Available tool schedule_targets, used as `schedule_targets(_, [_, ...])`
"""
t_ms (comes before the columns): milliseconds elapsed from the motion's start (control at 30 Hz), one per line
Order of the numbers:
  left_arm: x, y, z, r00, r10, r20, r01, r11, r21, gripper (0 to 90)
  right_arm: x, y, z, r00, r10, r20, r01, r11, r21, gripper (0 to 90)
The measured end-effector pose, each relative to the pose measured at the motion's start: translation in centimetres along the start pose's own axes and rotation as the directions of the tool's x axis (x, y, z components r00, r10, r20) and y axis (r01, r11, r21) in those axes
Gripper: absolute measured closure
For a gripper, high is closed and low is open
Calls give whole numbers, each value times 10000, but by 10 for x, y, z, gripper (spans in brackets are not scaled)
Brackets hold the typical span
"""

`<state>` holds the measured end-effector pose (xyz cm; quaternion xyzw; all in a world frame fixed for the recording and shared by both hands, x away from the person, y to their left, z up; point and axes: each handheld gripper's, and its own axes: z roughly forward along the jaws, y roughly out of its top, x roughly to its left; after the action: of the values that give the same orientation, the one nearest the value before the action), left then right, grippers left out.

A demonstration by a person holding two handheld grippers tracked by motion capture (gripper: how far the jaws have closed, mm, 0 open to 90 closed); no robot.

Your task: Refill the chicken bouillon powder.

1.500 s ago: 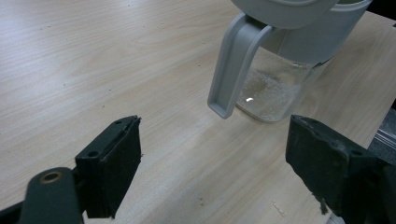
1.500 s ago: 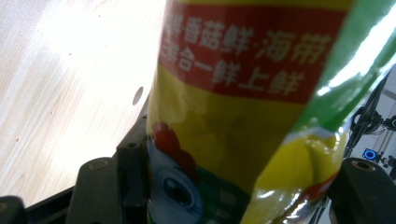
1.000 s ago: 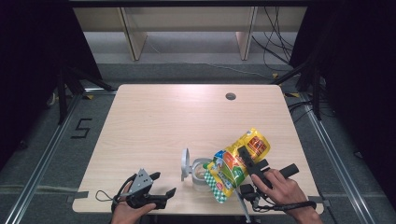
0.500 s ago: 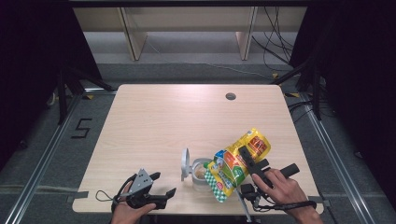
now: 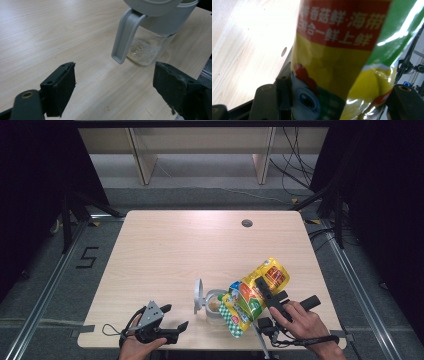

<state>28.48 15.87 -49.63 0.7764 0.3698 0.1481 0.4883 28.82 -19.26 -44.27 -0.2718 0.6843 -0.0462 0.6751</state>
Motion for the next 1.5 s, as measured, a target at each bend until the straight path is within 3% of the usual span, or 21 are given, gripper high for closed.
schedule_targets(67, [0,0,0,10000,0,-8,0,10000,6,179,0,0,0,10000,56,-37,-56,10000,18,385])
schedule_targets(100, [0,0,0,10000,5,-10,-5,10000,21,179,1,0,0,9995,307,-34,-307,9995,83,385])
schedule_targets(767, [1,0,-1,10000,58,-15,-58,10000,41,179,2,0,-1,9996,271,3,-271,9996,105,386])
schedule_targets(967, [0,0,-1,10000,38,-16,-38,10000,22,179,0,-2,0,9999,-110,57,111,9999,-32,387])
schedule_targets(1233, [1,0,-1,10000,49,-24,-48,10000,29,179,0,-3,-1,9999,-131,49,131,9999,2,388])
schedule_targets(1300, [1,0,-1,10000,49,-24,-49,10000,36,179,2,-3,-2,9997,226,14,-226,9997,111,398])
schedule_targets(1333, [1,0,-1,10000,42,-44,-42,10000,39,179,-1,-3,-1,10000,-85,-17,85,9999,56,404])
schedule_targets(1500, [1,0,-1,10000,40,-75,-40,10000,59,179,1,-3,-1,10000,48,5,-48,10000,5,407])
